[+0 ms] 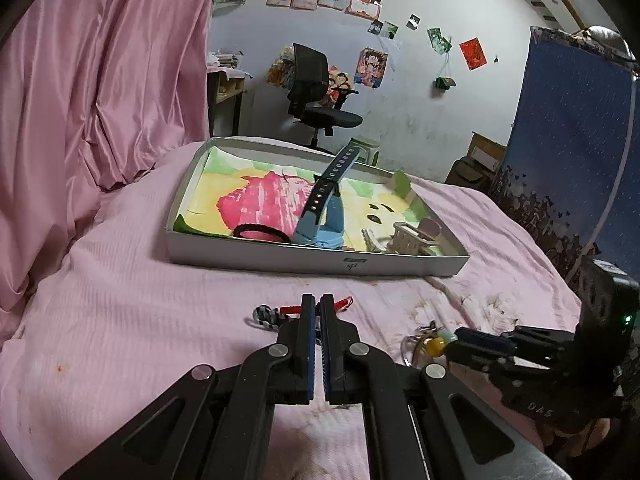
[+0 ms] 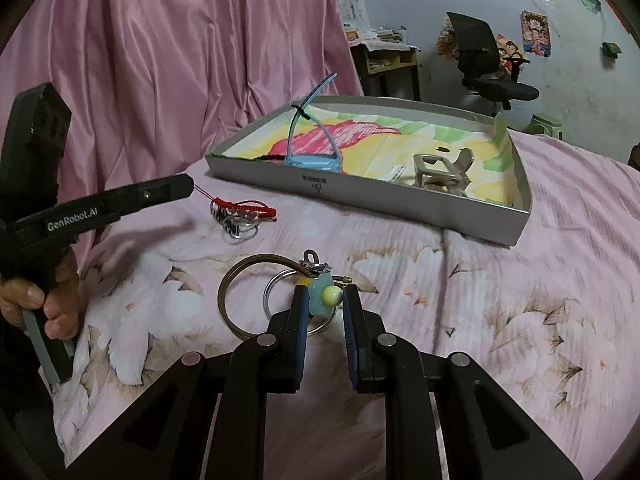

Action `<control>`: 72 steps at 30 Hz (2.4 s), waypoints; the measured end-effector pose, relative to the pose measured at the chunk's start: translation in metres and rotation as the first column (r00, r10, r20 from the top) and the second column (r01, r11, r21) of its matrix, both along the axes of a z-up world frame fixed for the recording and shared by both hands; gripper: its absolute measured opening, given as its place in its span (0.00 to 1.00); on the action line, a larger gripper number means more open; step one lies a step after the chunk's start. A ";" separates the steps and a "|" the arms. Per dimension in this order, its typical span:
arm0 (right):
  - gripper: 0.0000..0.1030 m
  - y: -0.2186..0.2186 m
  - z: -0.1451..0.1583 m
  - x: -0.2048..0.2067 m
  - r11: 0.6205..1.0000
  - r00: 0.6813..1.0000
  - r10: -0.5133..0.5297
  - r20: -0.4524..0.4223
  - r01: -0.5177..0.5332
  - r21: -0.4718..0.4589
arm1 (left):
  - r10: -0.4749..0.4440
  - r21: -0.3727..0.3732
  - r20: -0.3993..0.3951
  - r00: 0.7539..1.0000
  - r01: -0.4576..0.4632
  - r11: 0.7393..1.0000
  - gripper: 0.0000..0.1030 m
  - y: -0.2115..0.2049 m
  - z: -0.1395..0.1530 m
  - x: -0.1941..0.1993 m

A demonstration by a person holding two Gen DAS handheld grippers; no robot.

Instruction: Organize jewelry

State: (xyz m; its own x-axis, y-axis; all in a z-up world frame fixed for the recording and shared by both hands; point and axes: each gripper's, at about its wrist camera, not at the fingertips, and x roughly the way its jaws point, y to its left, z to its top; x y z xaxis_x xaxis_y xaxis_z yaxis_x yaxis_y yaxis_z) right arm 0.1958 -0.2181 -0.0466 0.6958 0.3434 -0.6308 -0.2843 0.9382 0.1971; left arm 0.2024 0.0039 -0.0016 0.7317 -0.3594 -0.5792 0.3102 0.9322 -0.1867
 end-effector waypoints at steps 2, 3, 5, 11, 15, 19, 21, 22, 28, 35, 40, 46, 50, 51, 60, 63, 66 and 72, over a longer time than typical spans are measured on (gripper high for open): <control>0.15 0.001 0.001 -0.002 1.000 1.000 0.005 0.002 -0.005 -0.007 | -0.003 -0.005 -0.004 1.000 0.003 1.000 0.03 -0.001 0.000 -0.003; 0.15 0.001 0.001 -0.003 1.000 1.000 0.012 0.000 -0.012 -0.011 | -0.005 -0.007 -0.007 1.000 0.005 1.000 0.03 -0.002 0.001 -0.004; 0.15 0.004 0.001 -0.006 0.999 1.000 0.027 -0.002 -0.027 -0.030 | -0.010 -0.011 -0.013 1.000 0.010 1.000 0.03 -0.005 0.000 -0.007; 0.15 0.008 0.008 -0.019 0.994 0.998 0.053 0.021 -0.050 -0.095 | -0.031 -0.008 -0.046 0.998 0.031 0.999 0.03 -0.013 -0.003 -0.015; 0.15 0.006 0.006 -0.019 0.990 0.997 0.070 -0.017 -0.072 -0.120 | -0.044 -0.003 -0.086 0.995 0.044 0.999 0.03 -0.019 -0.009 -0.019; 0.15 0.004 0.006 -0.021 0.989 0.997 0.077 -0.032 -0.080 -0.121 | -0.047 0.002 -0.127 0.991 0.048 0.999 0.03 -0.023 -0.016 -0.020; 0.15 0.004 0.006 -0.022 0.989 0.997 0.076 -0.029 -0.080 -0.123 | -0.043 0.000 -0.144 0.989 0.044 0.999 0.03 -0.024 -0.018 -0.021; 0.15 0.004 0.007 -0.023 0.989 0.997 0.076 -0.027 -0.079 -0.122 | -0.039 -0.006 -0.157 0.987 0.039 0.999 0.03 -0.024 -0.019 -0.022; 0.15 0.002 0.009 -0.023 0.988 0.996 0.079 -0.036 -0.083 -0.134 | -0.031 -0.009 -0.195 0.980 0.030 1.000 0.03 -0.025 -0.023 -0.032; 0.15 -0.012 0.011 -0.023 0.989 0.999 0.027 -0.035 -0.032 -0.145 | -0.025 0.000 -0.194 0.981 0.026 1.000 0.03 -0.026 -0.023 -0.036; 0.15 -0.020 0.017 -0.024 0.988 1.000 -0.008 0.011 0.010 -0.154 | -0.022 -0.020 -0.155 0.988 0.019 1.000 0.03 -0.025 -0.016 -0.038; 0.15 -0.007 0.023 -0.031 0.949 0.996 0.004 0.090 0.025 -0.314 | -0.021 -0.015 -0.145 0.989 0.019 1.000 0.03 -0.026 -0.016 -0.039; 0.15 -0.010 0.028 -0.032 0.955 0.996 0.012 0.094 0.016 -0.297 | -0.025 -0.015 -0.145 0.989 0.023 1.000 0.03 -0.026 -0.016 -0.039; 0.15 -0.011 0.028 -0.032 0.958 0.996 0.014 0.088 0.012 -0.287 | -0.027 -0.015 -0.144 0.989 0.025 1.000 0.03 -0.027 -0.017 -0.039; 0.15 -0.012 0.012 -0.024 0.982 0.990 0.119 -0.074 -0.129 -0.141 | -0.038 -0.007 -0.159 0.987 0.037 0.999 0.03 -0.030 -0.020 -0.038; 0.15 -0.007 0.008 -0.028 0.973 0.978 0.171 -0.115 -0.186 -0.134 | -0.039 -0.005 -0.161 0.986 0.039 0.999 0.03 -0.031 -0.020 -0.038; 0.15 -0.006 0.005 -0.030 0.968 0.971 0.199 -0.130 -0.216 -0.131 | -0.039 -0.003 -0.167 0.985 0.039 0.999 0.03 -0.031 -0.021 -0.037; 0.20 -0.009 0.006 -0.031 0.971 0.973 0.197 -0.119 -0.210 -0.109 | -0.034 0.002 -0.178 0.984 0.035 0.999 0.03 -0.030 -0.023 -0.037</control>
